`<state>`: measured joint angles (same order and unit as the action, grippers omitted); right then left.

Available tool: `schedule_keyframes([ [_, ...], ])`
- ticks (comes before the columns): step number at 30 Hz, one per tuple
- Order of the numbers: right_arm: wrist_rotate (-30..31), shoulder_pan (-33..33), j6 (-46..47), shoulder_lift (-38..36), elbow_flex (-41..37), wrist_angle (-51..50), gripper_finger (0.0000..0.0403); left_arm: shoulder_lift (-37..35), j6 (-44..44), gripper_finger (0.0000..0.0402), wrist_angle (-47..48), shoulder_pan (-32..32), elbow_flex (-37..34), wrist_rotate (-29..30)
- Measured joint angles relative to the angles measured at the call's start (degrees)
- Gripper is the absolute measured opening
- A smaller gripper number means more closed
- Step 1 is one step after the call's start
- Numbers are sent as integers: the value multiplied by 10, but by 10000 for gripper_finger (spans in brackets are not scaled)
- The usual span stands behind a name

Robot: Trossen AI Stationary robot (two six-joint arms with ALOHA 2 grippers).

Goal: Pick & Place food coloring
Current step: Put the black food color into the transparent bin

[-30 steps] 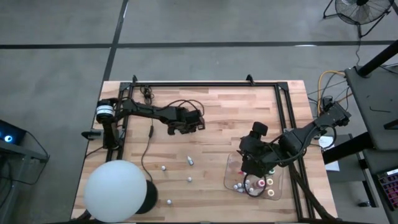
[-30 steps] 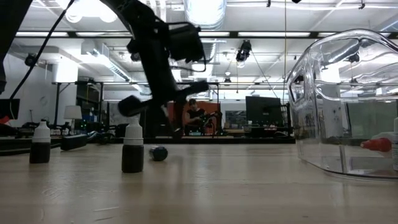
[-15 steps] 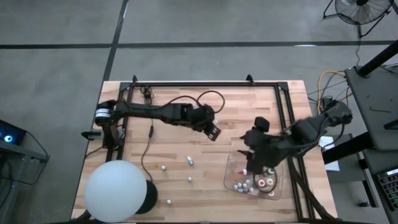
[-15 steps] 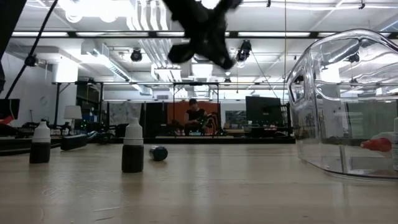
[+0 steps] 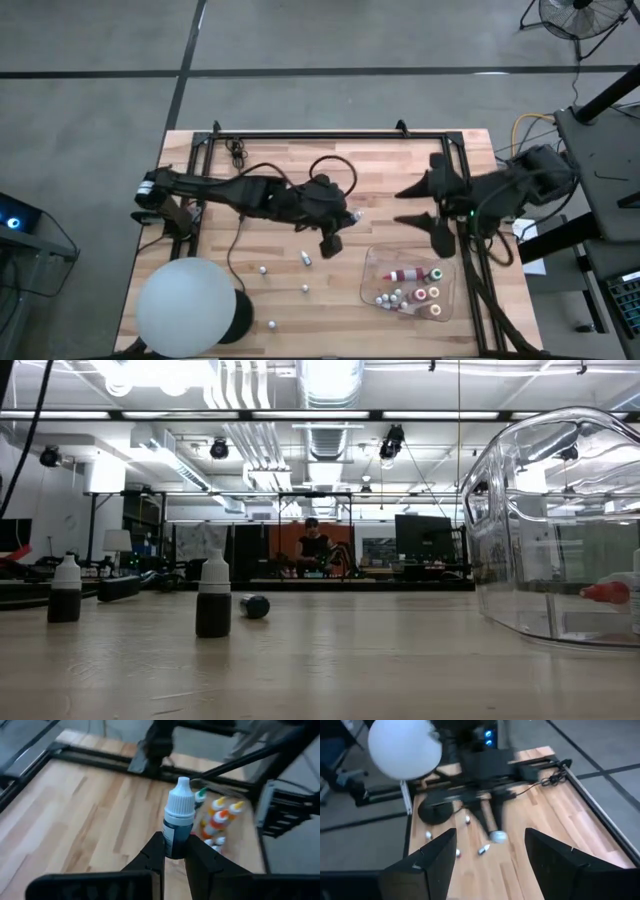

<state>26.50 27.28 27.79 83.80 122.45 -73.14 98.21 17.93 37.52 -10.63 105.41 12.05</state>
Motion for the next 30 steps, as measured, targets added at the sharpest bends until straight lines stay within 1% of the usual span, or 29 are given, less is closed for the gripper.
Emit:
schedule_keyframes([
  [6,-14,-27,-28,38,30,4,226,-27,-4,25,-31,-22,2,0],
  [10,-61,-54,-39,75,46,4,226,-33,-13,25,-40,-32,2,0],
  [12,-71,-63,-40,91,55,2,226,-35,-13,25,-37,-37,2,0],
  [15,-78,-66,-40,108,66,0,226,-37,-14,25,-39,-42,2,0],
  [23,-122,-66,-36,137,69,-1,226,-38,-15,25,-39,-48,2,-1],
  [30,-133,-66,-42,155,69,-2,226,-38,-14,25,-40,-50,2,-1],
])
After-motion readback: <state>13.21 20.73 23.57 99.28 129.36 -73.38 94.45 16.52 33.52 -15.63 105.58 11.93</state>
